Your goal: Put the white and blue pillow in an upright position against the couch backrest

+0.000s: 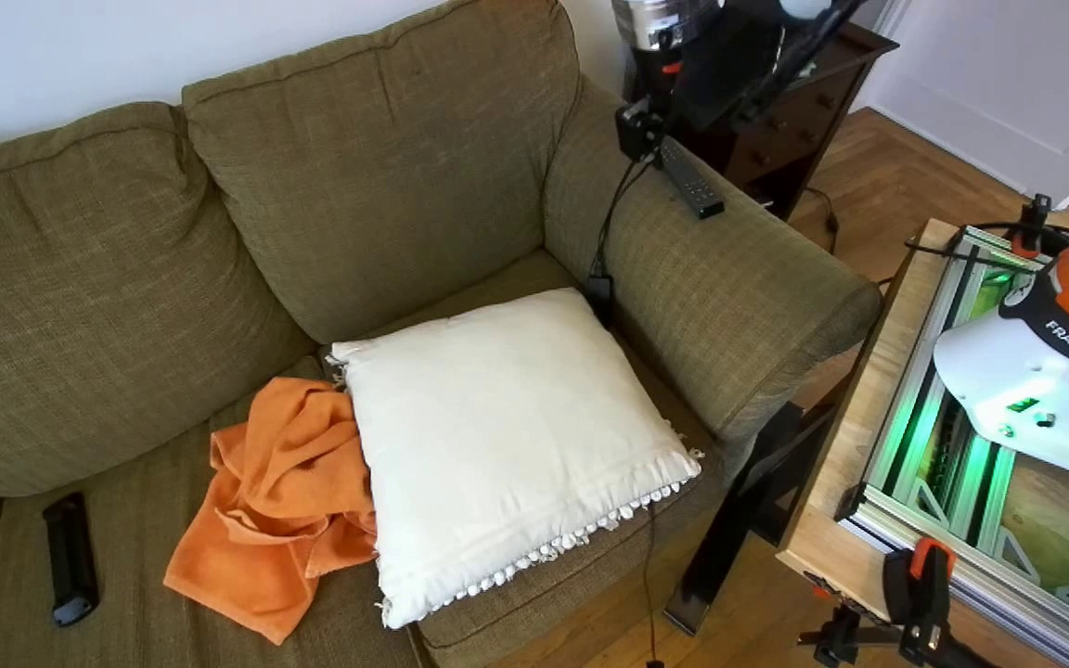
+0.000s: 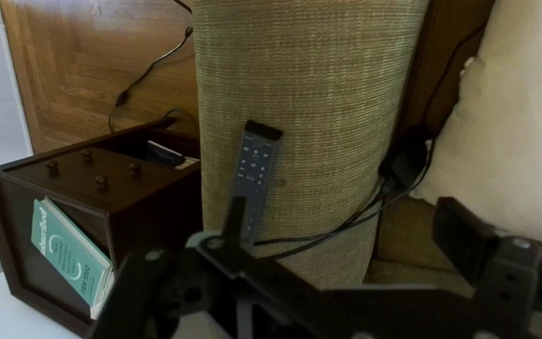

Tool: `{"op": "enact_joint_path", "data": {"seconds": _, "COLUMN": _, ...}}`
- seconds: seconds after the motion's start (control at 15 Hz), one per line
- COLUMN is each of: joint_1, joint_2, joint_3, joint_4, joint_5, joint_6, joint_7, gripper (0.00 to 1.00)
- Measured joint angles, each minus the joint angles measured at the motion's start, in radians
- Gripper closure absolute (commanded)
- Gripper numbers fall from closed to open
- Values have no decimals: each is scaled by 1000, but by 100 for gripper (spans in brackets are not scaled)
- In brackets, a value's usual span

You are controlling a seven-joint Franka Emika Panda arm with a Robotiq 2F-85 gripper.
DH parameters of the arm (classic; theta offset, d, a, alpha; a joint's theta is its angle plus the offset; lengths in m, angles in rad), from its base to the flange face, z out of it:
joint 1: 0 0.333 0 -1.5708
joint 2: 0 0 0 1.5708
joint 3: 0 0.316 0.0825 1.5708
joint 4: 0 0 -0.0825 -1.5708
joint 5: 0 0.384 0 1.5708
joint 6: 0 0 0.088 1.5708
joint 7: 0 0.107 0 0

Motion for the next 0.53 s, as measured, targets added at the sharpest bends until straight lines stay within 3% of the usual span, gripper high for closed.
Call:
{"op": "enact_joint_path", "data": {"seconds": 0.27, "joint_1": 98, "joint_2": 146, "joint_3": 4, "joint_4": 58, "joint_5": -8, "joint_6": 0, "joint_7": 70, "gripper": 0}}
{"op": "enact_joint_path", "data": {"seconds": 0.53, "joint_1": 111, "joint_2": 194, "joint_3": -2, "joint_4": 92, "joint_5": -8, "joint_6": 0, "joint_7": 70, "gripper": 0}}
